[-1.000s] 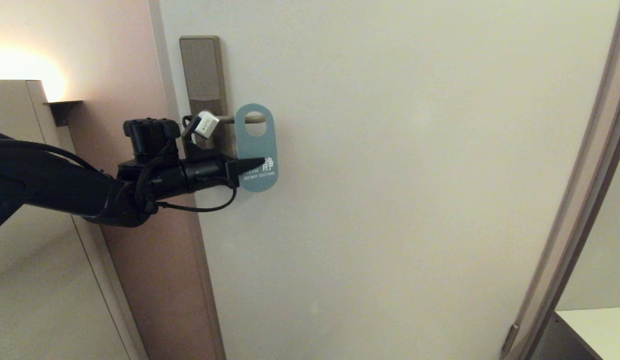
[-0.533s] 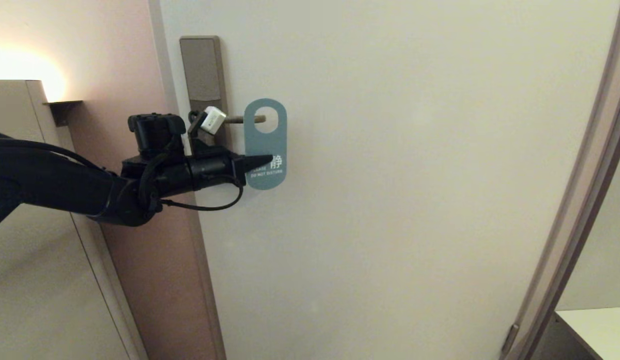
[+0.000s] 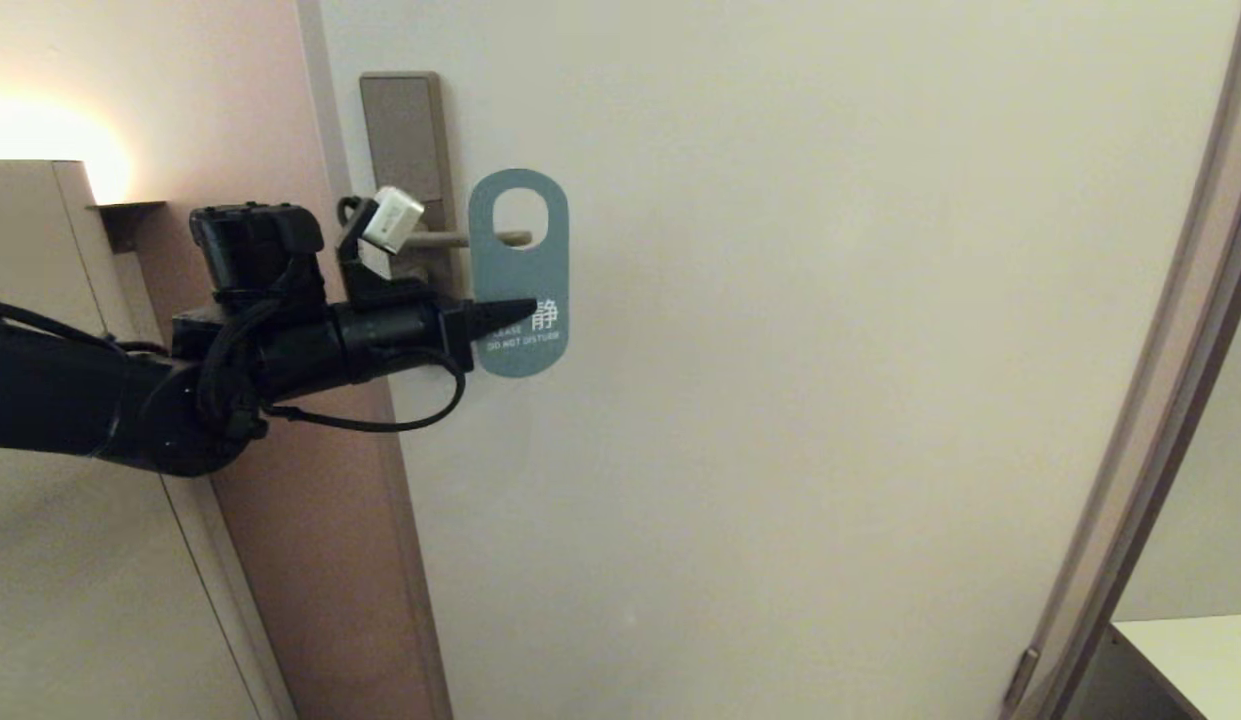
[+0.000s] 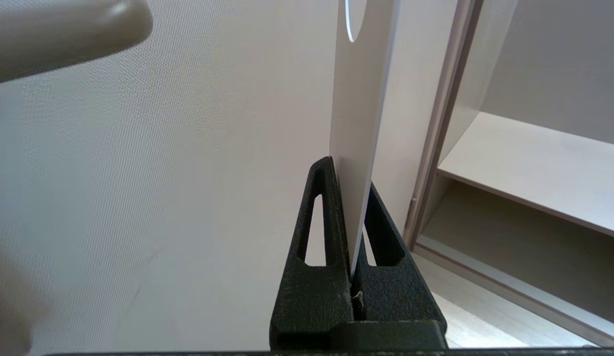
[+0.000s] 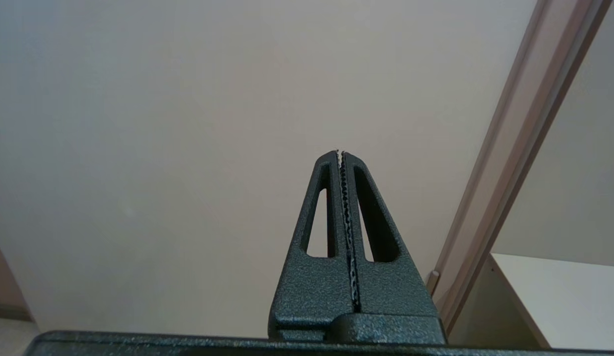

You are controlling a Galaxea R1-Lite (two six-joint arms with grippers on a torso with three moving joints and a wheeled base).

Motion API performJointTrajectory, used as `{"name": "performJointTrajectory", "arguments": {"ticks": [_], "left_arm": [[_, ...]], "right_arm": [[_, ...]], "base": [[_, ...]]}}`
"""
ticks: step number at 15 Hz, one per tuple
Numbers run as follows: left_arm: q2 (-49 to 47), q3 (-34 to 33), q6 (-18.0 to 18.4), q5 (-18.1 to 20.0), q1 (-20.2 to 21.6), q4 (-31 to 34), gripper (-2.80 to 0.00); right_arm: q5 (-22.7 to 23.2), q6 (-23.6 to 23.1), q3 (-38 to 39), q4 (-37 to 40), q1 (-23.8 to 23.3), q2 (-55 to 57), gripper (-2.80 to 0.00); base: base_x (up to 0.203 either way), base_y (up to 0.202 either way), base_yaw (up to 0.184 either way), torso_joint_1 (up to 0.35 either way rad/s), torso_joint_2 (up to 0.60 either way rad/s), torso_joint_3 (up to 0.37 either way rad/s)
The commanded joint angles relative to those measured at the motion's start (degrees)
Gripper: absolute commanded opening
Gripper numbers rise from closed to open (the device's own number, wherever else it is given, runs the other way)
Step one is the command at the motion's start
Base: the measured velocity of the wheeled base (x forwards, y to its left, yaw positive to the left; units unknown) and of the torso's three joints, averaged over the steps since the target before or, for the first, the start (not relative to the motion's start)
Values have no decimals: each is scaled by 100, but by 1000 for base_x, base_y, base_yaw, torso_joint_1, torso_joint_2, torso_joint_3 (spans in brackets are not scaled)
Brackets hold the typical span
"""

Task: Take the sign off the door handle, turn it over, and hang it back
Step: Hand it to the other hand

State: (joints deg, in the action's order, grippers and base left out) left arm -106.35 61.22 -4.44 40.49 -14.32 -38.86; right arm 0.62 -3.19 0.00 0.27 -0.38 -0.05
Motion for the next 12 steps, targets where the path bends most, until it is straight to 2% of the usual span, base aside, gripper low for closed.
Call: {"name": "performJointTrajectory", "arguments": {"ticks": [1, 6, 12], "left_arm": [[427, -213, -5, -41, 13, -25, -280], [953, -495, -30, -338, 26, -16, -280], [955, -559, -106, -92, -35, -16, -280]], "right_arm": [[-1, -6, 0, 0, 2, 5, -280], [-1, -6, 0, 0, -6, 5, -280], [-1, -6, 0, 0, 2, 5, -280]], "base": [[0, 0, 0, 0, 0, 0], [0, 0, 0, 0, 0, 0], [0, 0, 0, 0, 0, 0]]}}
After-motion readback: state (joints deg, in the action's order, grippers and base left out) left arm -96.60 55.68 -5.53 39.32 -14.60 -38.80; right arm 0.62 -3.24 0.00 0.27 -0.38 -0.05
